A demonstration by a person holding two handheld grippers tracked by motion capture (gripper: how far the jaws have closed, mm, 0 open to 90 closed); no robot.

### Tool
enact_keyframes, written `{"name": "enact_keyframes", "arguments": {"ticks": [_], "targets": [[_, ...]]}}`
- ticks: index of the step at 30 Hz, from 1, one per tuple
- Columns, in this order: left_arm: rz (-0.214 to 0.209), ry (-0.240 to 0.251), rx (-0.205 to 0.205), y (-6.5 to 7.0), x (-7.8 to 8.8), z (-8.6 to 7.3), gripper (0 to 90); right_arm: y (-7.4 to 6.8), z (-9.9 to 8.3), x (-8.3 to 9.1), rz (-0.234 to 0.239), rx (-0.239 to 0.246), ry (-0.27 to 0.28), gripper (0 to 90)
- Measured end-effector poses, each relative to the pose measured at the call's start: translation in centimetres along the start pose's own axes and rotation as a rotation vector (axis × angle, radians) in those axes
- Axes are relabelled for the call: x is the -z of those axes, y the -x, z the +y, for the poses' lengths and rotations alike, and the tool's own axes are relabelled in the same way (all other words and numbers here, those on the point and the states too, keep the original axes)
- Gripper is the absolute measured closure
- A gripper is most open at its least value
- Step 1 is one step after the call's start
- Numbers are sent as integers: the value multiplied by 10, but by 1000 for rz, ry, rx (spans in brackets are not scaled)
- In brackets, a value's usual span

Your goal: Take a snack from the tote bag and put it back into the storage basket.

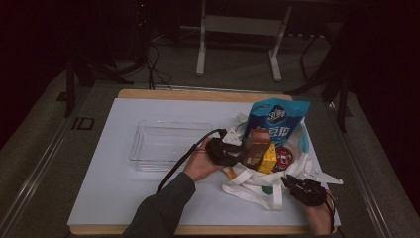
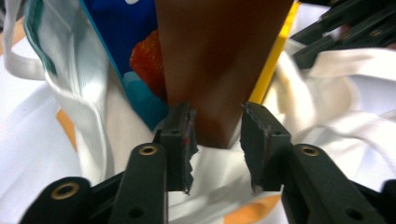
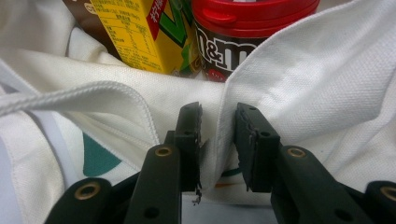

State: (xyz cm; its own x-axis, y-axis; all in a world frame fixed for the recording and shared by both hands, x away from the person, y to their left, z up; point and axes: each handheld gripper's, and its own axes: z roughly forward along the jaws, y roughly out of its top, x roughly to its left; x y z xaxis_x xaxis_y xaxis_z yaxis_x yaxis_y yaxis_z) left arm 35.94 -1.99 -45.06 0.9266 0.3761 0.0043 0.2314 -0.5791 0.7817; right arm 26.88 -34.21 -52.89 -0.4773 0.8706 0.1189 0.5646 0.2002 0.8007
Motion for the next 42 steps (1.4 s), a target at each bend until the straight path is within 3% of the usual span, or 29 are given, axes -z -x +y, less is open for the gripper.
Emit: {"name": "enact_keyframes", "arguments": {"ticks": [10,15,25,34,36,42], "targets": [[-1,43,-32,-3,8,4,518,1,0,0,6,-3,4,707],[-10,69,-25,-6,11,8,464,1,-1,0,9,-8,4,705],[-48,185,9,-12,20,11,391,1,-1,0,13,-8,6,704],[-103,235,-9,-14,24,21,337,2,-1,0,15,-7,7,702],[-94,242,-12,-14,24,23,307,2,-1,0,14,-6,7,703],[-119,245,-12,-15,22,29,248,2,-1,0,16,-5,8,702]]}}
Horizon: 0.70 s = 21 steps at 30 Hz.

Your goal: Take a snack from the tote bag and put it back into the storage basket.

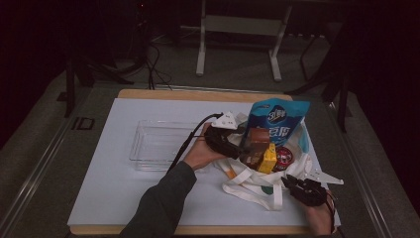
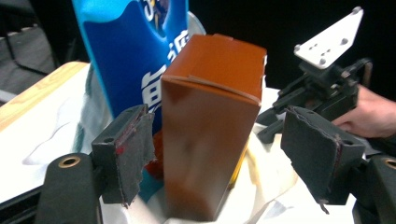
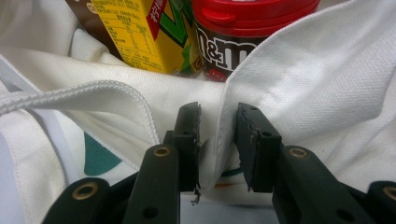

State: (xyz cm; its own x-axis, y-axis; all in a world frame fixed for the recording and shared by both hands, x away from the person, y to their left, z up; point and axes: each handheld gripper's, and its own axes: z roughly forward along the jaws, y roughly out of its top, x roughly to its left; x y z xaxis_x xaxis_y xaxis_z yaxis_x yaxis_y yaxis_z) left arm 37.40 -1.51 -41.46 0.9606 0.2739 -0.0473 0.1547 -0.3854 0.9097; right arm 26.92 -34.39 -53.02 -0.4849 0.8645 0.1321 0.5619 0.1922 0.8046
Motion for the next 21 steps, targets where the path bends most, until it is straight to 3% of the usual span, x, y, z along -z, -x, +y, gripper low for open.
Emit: {"name": "enact_keyframes", "arguments": {"ticks": [9,21], "targets": [[-24,26,22,-4,-10,4,262,0,0,0,2,-1,1,702],[-39,34,13,-7,-23,2,318,0,0,0,4,-3,1,702]]}}
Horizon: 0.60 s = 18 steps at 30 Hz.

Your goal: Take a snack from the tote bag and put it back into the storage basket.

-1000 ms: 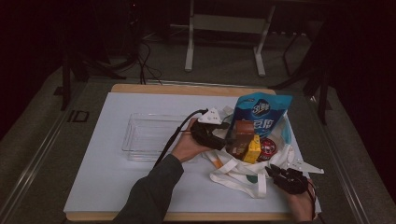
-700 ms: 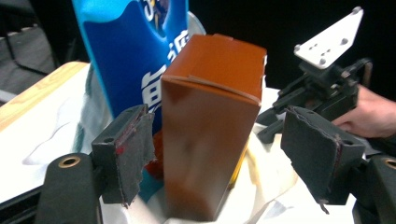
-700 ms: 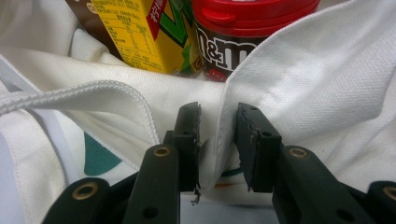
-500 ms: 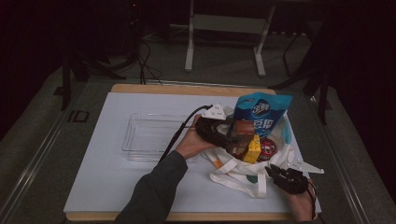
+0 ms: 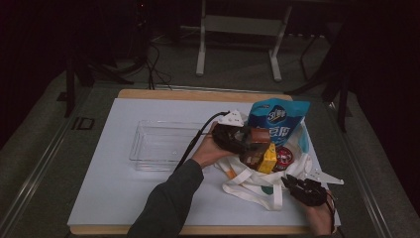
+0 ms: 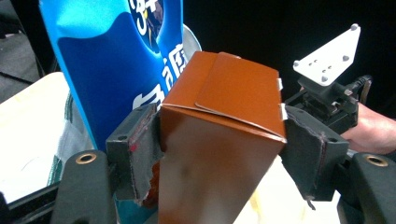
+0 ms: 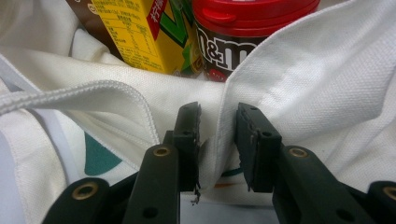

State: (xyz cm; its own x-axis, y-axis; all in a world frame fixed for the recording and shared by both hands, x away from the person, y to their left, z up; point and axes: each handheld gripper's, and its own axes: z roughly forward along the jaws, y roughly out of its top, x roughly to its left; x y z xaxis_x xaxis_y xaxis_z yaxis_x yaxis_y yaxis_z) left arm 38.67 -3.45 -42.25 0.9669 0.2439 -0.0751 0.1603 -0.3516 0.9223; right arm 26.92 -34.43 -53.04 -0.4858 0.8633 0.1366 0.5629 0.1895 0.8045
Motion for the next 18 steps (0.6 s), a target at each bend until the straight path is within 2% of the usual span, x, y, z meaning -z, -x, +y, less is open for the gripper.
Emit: {"name": "enact_keyframes", "arguments": {"ticks": [6,11,16,18], "targets": [[-7,7,19,-2,-9,0,314,0,0,0,1,1,0,702],[-22,48,56,-3,-14,-2,313,0,0,0,3,1,1,701],[-24,75,79,-2,-18,-2,312,1,0,0,4,1,1,700],[-17,80,77,0,-20,-3,317,0,0,0,3,1,0,700]]}}
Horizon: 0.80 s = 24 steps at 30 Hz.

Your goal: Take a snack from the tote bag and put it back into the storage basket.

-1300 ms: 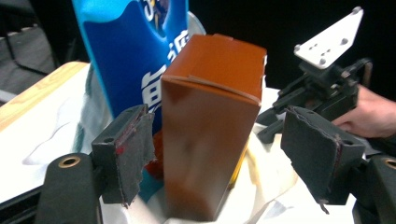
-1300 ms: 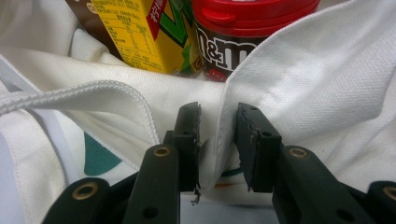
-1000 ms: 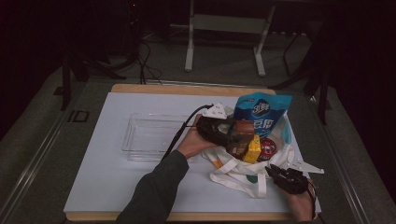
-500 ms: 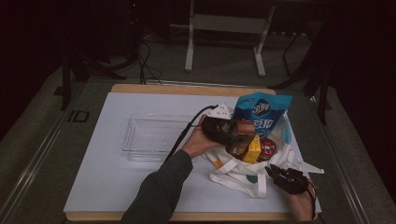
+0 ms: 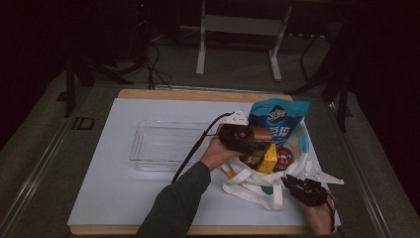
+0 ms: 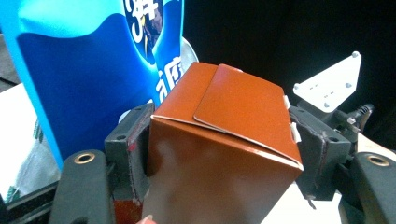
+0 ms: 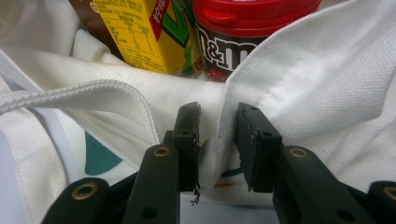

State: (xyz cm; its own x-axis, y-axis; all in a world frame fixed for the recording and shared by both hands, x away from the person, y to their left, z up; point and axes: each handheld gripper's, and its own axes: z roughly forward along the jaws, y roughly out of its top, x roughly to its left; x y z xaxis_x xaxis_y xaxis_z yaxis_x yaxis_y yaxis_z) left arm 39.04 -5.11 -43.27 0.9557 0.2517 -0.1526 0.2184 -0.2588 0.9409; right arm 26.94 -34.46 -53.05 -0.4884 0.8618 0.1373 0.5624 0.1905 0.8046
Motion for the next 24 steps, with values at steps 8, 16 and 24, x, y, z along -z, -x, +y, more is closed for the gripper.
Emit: {"name": "enact_keyframes", "arguments": {"ticks": [8,16,24], "targets": [[34,-10,-60,7,1,0,388,0,0,0,1,0,1,700],[49,9,-61,8,5,0,403,0,0,0,4,-3,2,700],[57,42,-75,12,16,7,408,0,-1,0,4,-3,3,700]]}}
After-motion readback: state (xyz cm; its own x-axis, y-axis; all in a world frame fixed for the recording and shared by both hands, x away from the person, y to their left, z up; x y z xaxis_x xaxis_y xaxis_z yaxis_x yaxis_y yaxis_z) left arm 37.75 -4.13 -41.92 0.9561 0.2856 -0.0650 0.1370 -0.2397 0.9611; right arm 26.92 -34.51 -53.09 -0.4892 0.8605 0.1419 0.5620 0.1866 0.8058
